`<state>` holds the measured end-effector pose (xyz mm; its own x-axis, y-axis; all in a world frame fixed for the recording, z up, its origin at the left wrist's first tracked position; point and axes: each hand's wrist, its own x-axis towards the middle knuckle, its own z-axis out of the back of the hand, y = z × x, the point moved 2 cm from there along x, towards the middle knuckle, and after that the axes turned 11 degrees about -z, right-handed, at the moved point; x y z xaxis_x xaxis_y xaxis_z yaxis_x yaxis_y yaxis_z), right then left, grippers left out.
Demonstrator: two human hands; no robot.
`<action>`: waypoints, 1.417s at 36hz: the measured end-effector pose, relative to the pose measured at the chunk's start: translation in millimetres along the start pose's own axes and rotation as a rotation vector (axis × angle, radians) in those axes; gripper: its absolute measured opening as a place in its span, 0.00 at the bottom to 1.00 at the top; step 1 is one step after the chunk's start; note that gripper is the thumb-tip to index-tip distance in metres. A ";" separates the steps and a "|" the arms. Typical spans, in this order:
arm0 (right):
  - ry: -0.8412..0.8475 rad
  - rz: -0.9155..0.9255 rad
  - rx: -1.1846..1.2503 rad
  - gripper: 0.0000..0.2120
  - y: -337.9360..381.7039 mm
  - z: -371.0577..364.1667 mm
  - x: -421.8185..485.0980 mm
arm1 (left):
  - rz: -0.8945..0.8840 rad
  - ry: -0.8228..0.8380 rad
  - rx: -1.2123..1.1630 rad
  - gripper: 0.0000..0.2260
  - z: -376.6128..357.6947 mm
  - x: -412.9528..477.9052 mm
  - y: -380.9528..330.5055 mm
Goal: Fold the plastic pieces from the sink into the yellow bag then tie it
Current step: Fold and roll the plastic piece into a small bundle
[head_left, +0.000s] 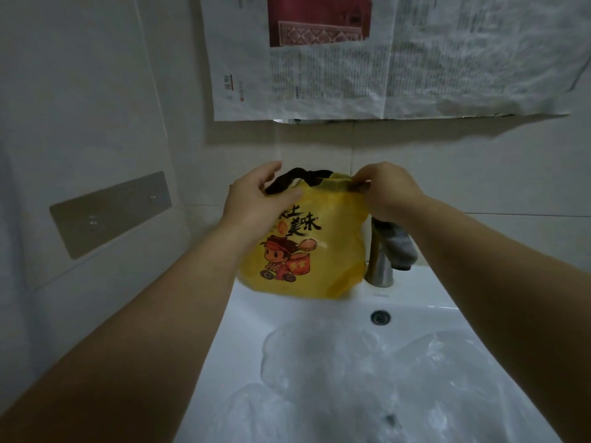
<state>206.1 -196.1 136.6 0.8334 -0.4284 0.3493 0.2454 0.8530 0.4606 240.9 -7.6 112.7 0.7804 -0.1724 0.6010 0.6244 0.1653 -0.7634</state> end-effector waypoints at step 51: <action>0.699 -0.590 1.239 0.09 -81.4 -45.9 -227.8 | 0.354 0.560 -0.015 0.24 -29.0 -214.5 20.2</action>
<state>19.0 -154.3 -18.0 0.9139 -0.0822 -0.3976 0.3560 -0.3086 0.8821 85.1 4.6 -38.6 0.8012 -0.5896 0.1021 0.3293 0.2920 -0.8980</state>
